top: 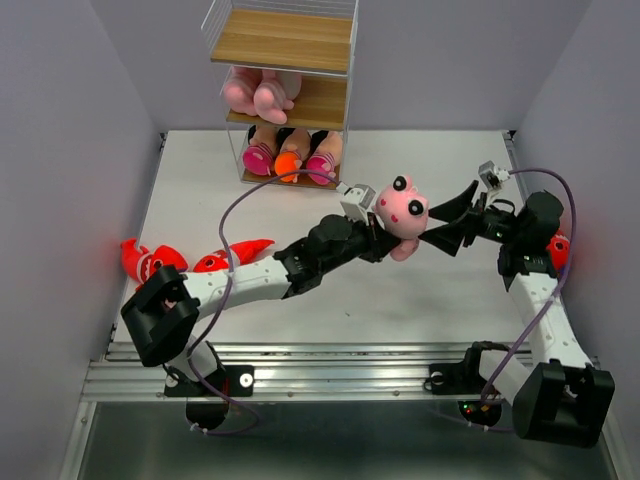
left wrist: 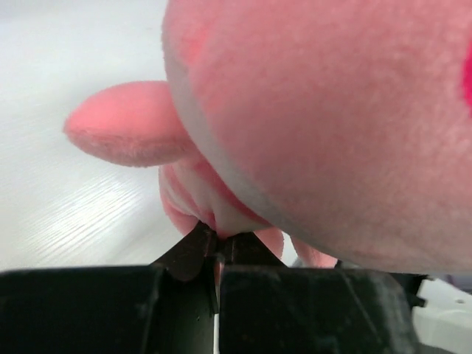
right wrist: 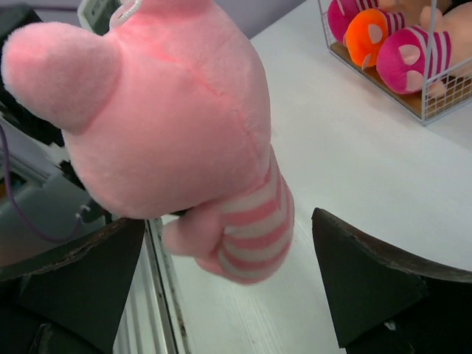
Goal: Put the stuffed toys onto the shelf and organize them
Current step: Pass the stuffed toy from the right arm to the left, then pass the stuffed toy from the left arm to the right
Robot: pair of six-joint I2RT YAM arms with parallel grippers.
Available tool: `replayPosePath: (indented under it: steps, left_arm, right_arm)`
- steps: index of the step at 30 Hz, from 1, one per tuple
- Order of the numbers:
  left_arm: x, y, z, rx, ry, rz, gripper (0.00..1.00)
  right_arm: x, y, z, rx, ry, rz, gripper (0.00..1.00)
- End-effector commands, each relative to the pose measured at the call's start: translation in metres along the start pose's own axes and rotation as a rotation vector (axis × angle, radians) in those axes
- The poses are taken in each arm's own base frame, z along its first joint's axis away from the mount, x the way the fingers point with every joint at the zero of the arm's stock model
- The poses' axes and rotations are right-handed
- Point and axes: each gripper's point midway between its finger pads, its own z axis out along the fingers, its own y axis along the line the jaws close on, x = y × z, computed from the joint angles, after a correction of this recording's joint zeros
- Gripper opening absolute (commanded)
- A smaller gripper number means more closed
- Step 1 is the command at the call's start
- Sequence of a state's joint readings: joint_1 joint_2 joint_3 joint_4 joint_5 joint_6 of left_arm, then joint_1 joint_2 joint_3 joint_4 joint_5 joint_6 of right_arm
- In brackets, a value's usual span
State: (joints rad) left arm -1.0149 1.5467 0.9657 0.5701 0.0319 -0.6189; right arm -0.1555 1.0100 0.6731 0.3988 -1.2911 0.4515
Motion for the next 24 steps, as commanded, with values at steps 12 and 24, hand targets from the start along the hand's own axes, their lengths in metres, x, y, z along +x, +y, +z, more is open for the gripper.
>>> replayPosePath:
  steps: [12,24]
  left_arm:
    - [0.006,0.051,-0.041,-0.330,0.174,0.246,0.00]
    - [0.008,0.042,-0.012,-0.354,0.220,0.288,0.00]
  right_arm:
    - [0.024,0.008,0.007,-0.041,0.127,-0.132,1.00]
    - [0.046,-0.001,0.029,-0.009,0.210,-0.118,1.00]
